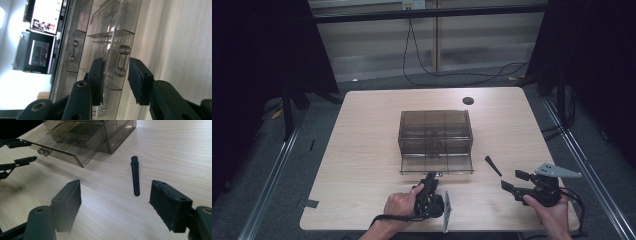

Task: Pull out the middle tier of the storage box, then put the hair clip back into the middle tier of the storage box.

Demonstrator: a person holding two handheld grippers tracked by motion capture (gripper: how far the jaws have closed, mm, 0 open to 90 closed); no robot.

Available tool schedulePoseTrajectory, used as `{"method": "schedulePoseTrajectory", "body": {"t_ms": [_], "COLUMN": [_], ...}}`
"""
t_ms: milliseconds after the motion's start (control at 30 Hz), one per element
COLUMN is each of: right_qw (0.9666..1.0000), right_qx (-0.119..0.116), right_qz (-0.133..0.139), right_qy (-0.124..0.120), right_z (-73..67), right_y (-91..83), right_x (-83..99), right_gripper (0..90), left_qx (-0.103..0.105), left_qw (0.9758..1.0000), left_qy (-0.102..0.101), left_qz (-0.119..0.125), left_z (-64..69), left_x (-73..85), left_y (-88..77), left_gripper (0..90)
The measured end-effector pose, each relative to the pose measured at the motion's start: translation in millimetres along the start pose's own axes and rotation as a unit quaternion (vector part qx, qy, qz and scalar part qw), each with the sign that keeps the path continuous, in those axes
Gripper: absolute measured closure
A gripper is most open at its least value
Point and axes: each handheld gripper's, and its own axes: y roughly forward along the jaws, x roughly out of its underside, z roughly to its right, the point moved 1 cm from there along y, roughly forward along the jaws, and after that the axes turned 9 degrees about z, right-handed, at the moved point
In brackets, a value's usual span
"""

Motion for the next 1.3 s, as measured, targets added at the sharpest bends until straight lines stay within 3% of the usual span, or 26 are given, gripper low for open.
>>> {"method": "schedulePoseTrajectory", "body": {"t_ms": [100,167,200,267,300,367,500,533,600,733,833,900,933,967,1000,1067,1100,1133,1167,1267,1300], "right_qw": [1.0000,1.0000,1.0000,1.0000,1.0000,1.0000,1.0000,1.0000,1.0000,1.0000,1.0000,1.0000,1.0000,1.0000,1.0000,1.0000,1.0000,1.0000,1.0000,1.0000,1.0000], "right_qx": [0.001,0.001,0.000,-0.002,-0.001,-0.001,0.000,-0.001,-0.002,0.000,0.000,-0.001,-0.001,-0.001,-0.001,-0.001,-0.002,-0.002,-0.002,-0.002,0.000], "right_qz": [0.000,0.000,0.000,-0.001,-0.002,-0.003,-0.001,-0.002,-0.003,-0.001,-0.002,-0.001,-0.002,-0.002,-0.002,-0.002,-0.004,-0.004,-0.004,-0.005,-0.005], "right_qy": [0.000,0.001,0.002,0.003,0.002,0.001,0.001,0.002,0.002,0.001,0.000,0.000,0.001,0.001,0.002,0.002,0.001,0.001,0.002,0.003,0.003], "right_z": [-0.2,0.1,0.2,-0.3,-0.5,-0.4,0.0,0.0,0.0,0.5,0.4,0.6,0.9,1.0,0.9,0.9,1.1,1.1,1.0,0.9,1.1], "right_y": [0.2,0.6,1.3,2.0,2.1,1.8,1.5,1.6,1.7,0.2,0.0,0.1,0.3,0.5,0.5,1.3,1.8,1.9,1.8,1.2,1.2], "right_x": [-0.2,-0.4,-0.6,-0.6,-0.5,-0.4,-0.5,-0.4,-0.3,0.0,0.0,-0.1,-0.2,-0.4,-0.5,-0.5,-0.5,-0.6,-0.6,-0.3,-0.4], "right_gripper": [25.3,25.4,25.4,25.3,25.4,25.3,25.3,25.3,25.4,25.4,25.4,25.4,25.4,25.4,25.4,25.4,25.4,25.5,25.6,25.9,25.8], "left_qx": [0.012,0.020,0.023,0.036,0.040,0.050,0.071,0.079,0.088,0.110,0.111,0.114,0.113,0.114,0.116,0.108,0.108,0.111,0.108,0.112,0.115], "left_qw": [0.9990,0.9963,0.9955,0.9920,0.9891,0.9853,0.9697,0.9638,0.9555,0.9343,0.9221,0.9109,0.9071,0.9037,0.9018,0.9020,0.8984,0.8928,0.8922,0.8843,0.8835], "left_qy": [-0.041,-0.079,-0.087,-0.117,-0.137,-0.159,-0.227,-0.247,-0.273,-0.330,-0.361,-0.386,-0.396,-0.403,-0.407,-0.409,-0.417,-0.428,-0.430,-0.444,-0.445], "left_qz": [0.008,0.025,0.029,0.031,0.037,0.039,0.057,0.061,0.068,0.076,0.086,0.091,0.088,0.090,0.087,0.083,0.084,0.086,0.085,0.093,0.091], "left_z": [-5.3,-8.6,-11.2,-14.3,-16.9,-20.7,-29.8,-32.0,-37.2,-44.4,-47.6,-50.8,-52.8,-54.5,-56.0,-60.1,-61.4,-64.3,-65.7,-69.4,-70.2], "left_x": [1.3,2.6,2.9,4.2,5.2,6.6,9.5,11.0,14.0,24.3,30.4,35.4,38.8,41.8,44.2,50.3,52.1,55.3,56.9,64.1,66.8], "left_y": [-2.7,-4.0,-4.7,-6.8,-7.7,-9.3,-13.5,-15.9,-17.0,-16.8,-19.7,-22.0,-23.7,-24.7,-25.6,-28.7,-29.8,-31.6,-33.3,-40.0,-42.4], "left_gripper": [64.0,62.9,62.1,60.2,59.1,56.6,49.7,47.8,45.7,40.8,34.8,31.5,30.6,30.5,30.0,29.5,28.9,28.0,26.6,23.6,22.4]}}
